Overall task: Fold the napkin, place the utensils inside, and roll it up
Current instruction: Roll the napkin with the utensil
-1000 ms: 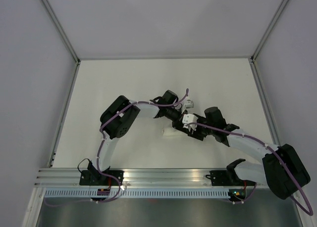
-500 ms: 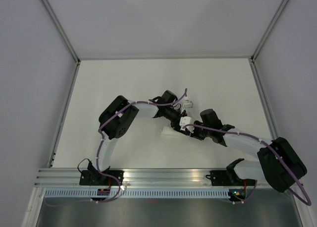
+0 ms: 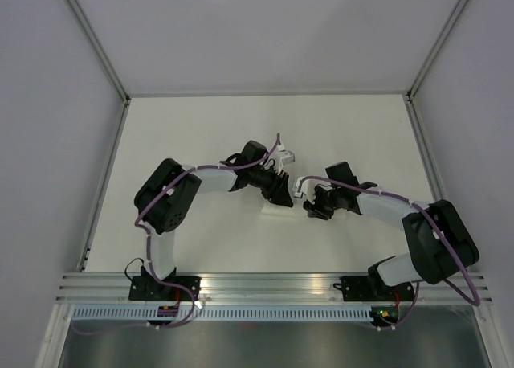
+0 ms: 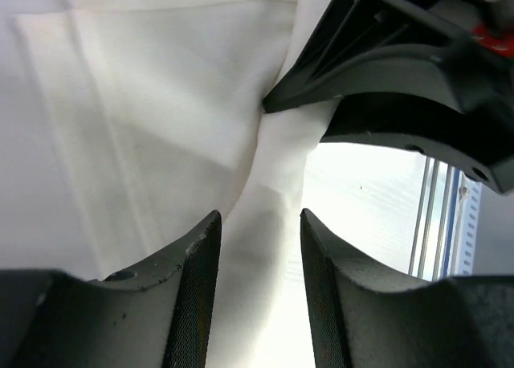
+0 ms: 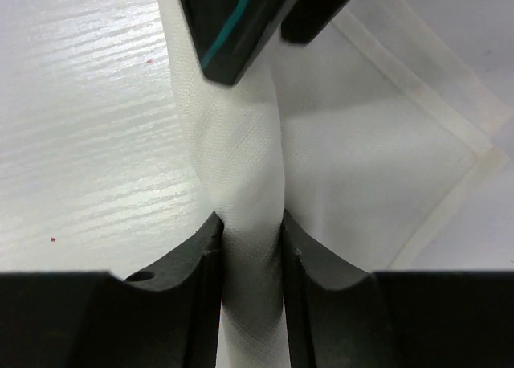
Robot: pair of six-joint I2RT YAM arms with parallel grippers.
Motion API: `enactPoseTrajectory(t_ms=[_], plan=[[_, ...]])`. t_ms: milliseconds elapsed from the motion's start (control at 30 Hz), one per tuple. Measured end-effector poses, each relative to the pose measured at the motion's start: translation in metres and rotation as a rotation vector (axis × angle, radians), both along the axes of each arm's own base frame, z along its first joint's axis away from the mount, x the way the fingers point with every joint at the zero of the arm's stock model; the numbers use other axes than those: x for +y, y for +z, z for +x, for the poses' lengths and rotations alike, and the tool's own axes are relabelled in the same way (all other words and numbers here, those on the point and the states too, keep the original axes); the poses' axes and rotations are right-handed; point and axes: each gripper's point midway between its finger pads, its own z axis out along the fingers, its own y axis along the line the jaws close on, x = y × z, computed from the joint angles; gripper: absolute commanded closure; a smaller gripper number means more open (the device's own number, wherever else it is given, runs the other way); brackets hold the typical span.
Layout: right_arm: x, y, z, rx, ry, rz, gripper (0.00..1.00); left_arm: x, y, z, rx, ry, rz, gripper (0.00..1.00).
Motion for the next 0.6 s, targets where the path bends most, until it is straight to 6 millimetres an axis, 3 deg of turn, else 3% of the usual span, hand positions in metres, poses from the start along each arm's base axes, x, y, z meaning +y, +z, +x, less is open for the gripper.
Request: enactPoseTrajectory(t_ms=[233,467,600], plan=[[0.001,-0.001,0.007,0.179,0.051,0.012,0.78,0.020,0.039,0.022,-0.154,0.171,-0.067,0.53],[0.002,-0.001,0.011,0.382,0.099,0.052,0.78,0.050,0.057,0.014,-0.349,0.364,-0.120,0.55],[0.006,0.000,0.012,0.518,0.119,0.087,0.78,0.041,0.064,0.001,-0.491,0.390,-0.108,0.52]])
